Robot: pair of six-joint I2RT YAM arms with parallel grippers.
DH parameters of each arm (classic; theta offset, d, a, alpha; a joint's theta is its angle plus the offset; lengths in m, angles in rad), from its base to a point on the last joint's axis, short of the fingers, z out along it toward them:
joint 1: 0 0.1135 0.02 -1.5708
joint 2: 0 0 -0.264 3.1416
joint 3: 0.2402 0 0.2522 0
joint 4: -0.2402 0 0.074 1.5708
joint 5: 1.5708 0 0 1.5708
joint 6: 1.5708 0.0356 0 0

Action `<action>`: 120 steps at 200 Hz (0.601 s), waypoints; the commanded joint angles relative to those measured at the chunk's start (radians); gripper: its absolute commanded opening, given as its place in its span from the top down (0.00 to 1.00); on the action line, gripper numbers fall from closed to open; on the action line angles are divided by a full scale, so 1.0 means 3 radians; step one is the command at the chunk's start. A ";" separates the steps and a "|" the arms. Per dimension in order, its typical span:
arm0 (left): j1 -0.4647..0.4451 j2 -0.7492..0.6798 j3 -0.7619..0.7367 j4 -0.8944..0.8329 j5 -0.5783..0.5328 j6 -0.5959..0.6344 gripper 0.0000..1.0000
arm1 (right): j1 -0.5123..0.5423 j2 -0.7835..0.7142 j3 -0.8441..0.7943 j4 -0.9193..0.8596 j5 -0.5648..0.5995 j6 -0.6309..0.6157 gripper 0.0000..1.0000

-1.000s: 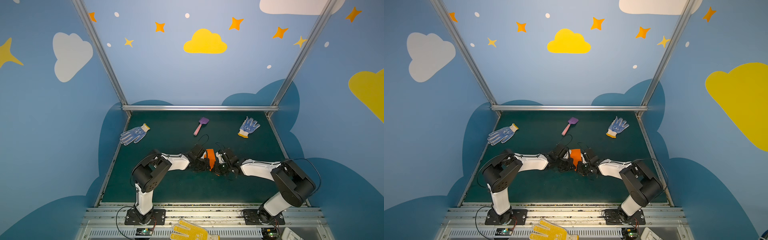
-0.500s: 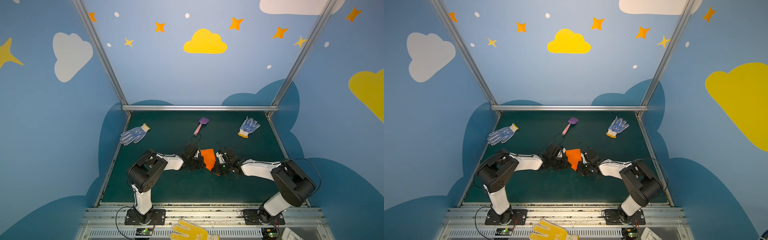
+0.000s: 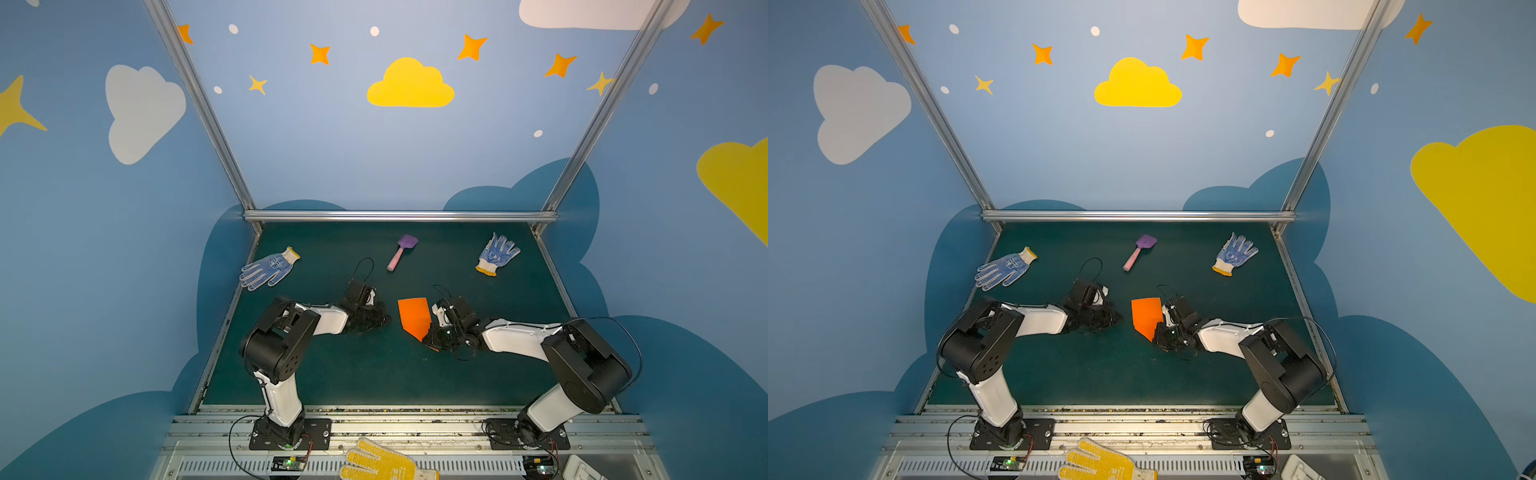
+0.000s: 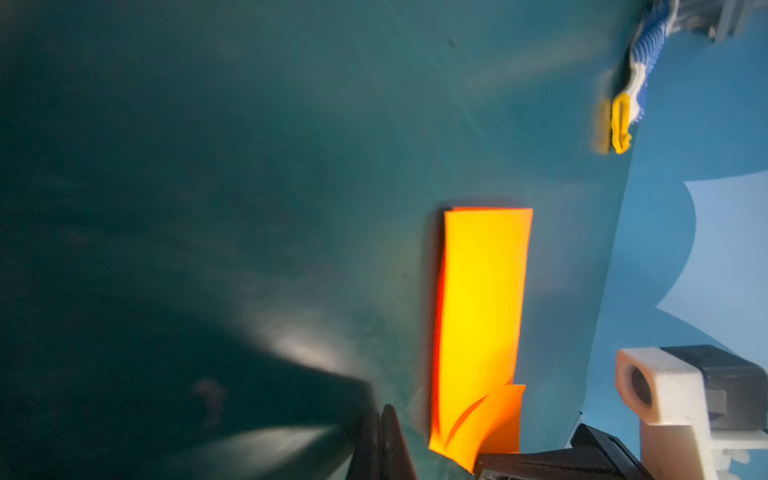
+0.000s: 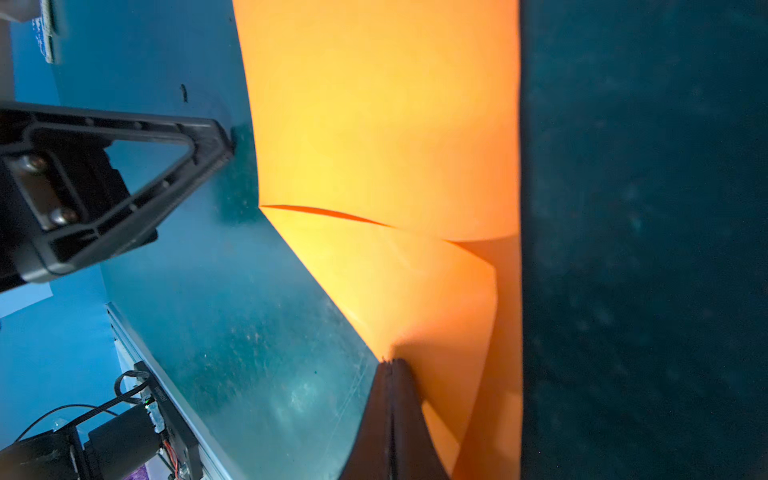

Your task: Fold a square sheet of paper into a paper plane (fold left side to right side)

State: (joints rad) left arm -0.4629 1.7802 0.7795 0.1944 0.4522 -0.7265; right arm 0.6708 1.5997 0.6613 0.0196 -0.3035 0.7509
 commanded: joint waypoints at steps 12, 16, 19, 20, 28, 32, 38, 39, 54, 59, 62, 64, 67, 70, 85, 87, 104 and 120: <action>-0.0119 -0.0309 -0.0022 -0.0557 -0.0315 0.0106 0.96 | -0.0041 0.0169 -0.0164 -0.0316 0.0273 -0.0059 1.00; -0.0160 -0.0346 0.0001 -0.0572 -0.0317 0.0096 0.96 | -0.0039 0.0172 -0.0164 -0.0317 0.0275 -0.0064 1.00; -0.0190 -0.0361 0.0018 -0.0582 -0.0312 0.0095 0.96 | -0.0042 0.0174 -0.0164 -0.0312 0.0275 -0.0064 1.00; -0.0203 -0.0368 0.0026 -0.0584 -0.0309 0.0095 0.96 | -0.0042 0.0174 -0.0164 -0.0312 0.0275 -0.0064 1.00; -0.0297 -0.0396 0.0093 -0.0622 -0.0321 0.0089 0.96 | -0.0041 0.0184 -0.0164 -0.0307 0.0266 -0.0068 1.00; -0.0347 -0.0397 0.0127 -0.0640 -0.0326 0.0086 0.96 | -0.0042 0.0185 -0.0164 -0.0307 0.0270 -0.0069 1.00; -0.0415 -0.0387 0.0177 -0.0648 -0.0322 0.0077 0.96 | -0.0042 0.0187 -0.0168 -0.0305 0.0270 -0.0069 1.00; -0.0425 -0.0384 0.0185 -0.0645 -0.0319 0.0076 0.96 | -0.0040 0.0189 -0.0171 -0.0303 0.0270 -0.0069 1.00; -0.0557 -0.0291 0.0307 -0.0627 -0.0306 0.0041 0.96 | -0.0045 0.0185 -0.0187 -0.0306 0.0274 -0.0074 1.00; -0.0598 -0.0253 0.0359 -0.0610 -0.0297 0.0034 0.96 | -0.0047 0.0185 -0.0197 -0.0305 0.0275 -0.0075 1.00; -0.0619 -0.0228 0.0383 -0.0607 -0.0296 0.0029 0.96 | -0.0048 0.0185 -0.0199 -0.0302 0.0275 -0.0077 1.00; -0.0631 -0.0203 0.0399 -0.0601 -0.0288 0.0026 0.96 | -0.0048 0.0185 -0.0200 -0.0301 0.0275 -0.0075 1.00; -0.0647 -0.0173 0.0427 -0.0595 -0.0277 0.0024 0.96 | -0.0048 0.0185 -0.0198 -0.0301 0.0275 -0.0074 1.00; -0.0673 -0.0141 0.0455 -0.0589 -0.0279 0.0024 0.96 | -0.0048 0.0187 -0.0198 -0.0299 0.0275 -0.0074 1.00; -0.0740 0.0020 0.0576 -0.0567 -0.0236 0.0018 0.96 | -0.0052 0.0190 -0.0204 -0.0301 0.0280 -0.0079 1.00; -0.0752 0.0038 0.0588 -0.0566 -0.0236 0.0018 0.96 | -0.0051 0.0192 -0.0205 -0.0301 0.0276 -0.0079 1.00; -0.0816 0.0174 0.0683 -0.0546 -0.0221 0.0032 0.96 | -0.0053 0.0195 -0.0205 -0.0292 0.0268 -0.0080 1.00; -0.0847 0.0281 0.0743 -0.0551 -0.0215 0.0060 0.96 | -0.0053 0.0195 -0.0198 -0.0289 0.0260 -0.0079 1.00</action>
State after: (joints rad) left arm -0.7033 1.8206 0.9775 0.0475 0.3813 -0.7189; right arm 0.6636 1.5997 0.6495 0.0402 -0.3183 0.7429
